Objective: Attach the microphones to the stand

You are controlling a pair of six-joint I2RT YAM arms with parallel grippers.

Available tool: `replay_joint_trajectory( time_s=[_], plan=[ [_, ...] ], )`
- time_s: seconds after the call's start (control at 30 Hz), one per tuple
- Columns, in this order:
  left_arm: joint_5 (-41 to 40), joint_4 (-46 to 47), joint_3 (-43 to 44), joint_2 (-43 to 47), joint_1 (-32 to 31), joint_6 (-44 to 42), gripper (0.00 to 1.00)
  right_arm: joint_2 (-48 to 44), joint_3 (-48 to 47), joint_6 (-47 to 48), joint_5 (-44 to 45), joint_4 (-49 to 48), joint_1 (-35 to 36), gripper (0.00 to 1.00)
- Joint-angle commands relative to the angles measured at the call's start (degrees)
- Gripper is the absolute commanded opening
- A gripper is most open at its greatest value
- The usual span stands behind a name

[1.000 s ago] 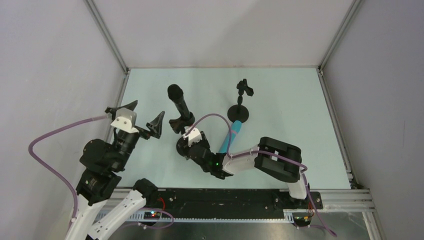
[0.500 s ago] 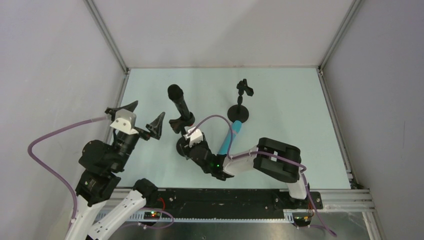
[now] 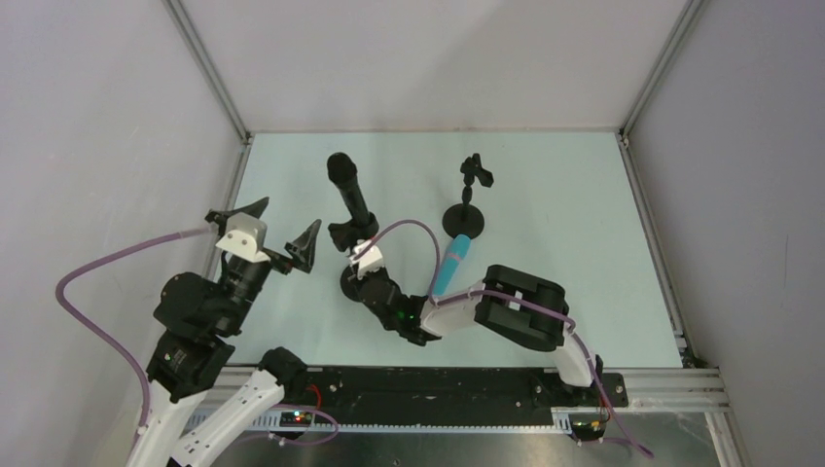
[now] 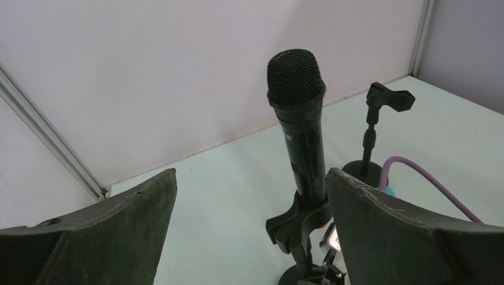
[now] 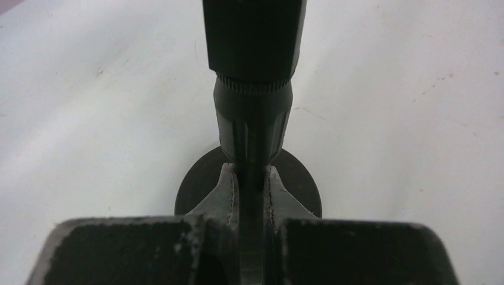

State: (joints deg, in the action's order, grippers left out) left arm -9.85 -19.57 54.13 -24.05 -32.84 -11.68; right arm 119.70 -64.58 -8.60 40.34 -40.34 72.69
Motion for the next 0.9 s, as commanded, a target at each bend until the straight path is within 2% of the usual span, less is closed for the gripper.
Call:
replay_joint_trajectory(
  time_s=[0.0, 0.33, 0.57, 0.63, 0.67, 0.73, 0.8, 0.87],
  plan=[
    [0.53, 0.52, 0.57, 0.51, 0.45, -1.61, 1.00, 3.15, -3.22, 1.02, 2.45, -2.31, -2.04, 0.00],
    [0.60, 0.64, 0.51, -0.14, 0.41, -2.15, 1.00, 11.36, -14.09, 11.20, 1.31, -3.57, -7.82, 0.00],
    [1.04, 0.69, 0.08, -0.51, 0.40, -1.90, 1.00, 12.31, -18.42, 9.02, 0.00, 4.01, -8.88, 0.00],
    [1.20, 0.71, 0.16, -0.43, 0.40, -1.75, 1.00, 12.47, -19.48, 7.73, -0.31, 6.69, -8.86, 0.10],
    [1.29, 0.71, 0.18, -0.41, 0.36, -1.76, 1.00, 12.39, -19.43, 6.93, -0.29, 7.34, -8.78, 0.21],
    [1.32, 0.64, 0.47, -0.23, 0.43, -1.76, 1.00, 12.18, -18.91, 6.25, -0.24, 7.61, -8.40, 0.37],
    [1.25, 0.61, 0.60, -0.06, 0.41, -1.84, 1.00, 12.15, -18.70, 5.79, -0.07, 7.92, -8.14, 0.47],
    [1.23, 0.67, 0.66, 0.09, 0.41, -1.85, 1.00, 11.95, -18.41, 5.13, 0.15, 8.18, -7.96, 0.51]
  ],
)
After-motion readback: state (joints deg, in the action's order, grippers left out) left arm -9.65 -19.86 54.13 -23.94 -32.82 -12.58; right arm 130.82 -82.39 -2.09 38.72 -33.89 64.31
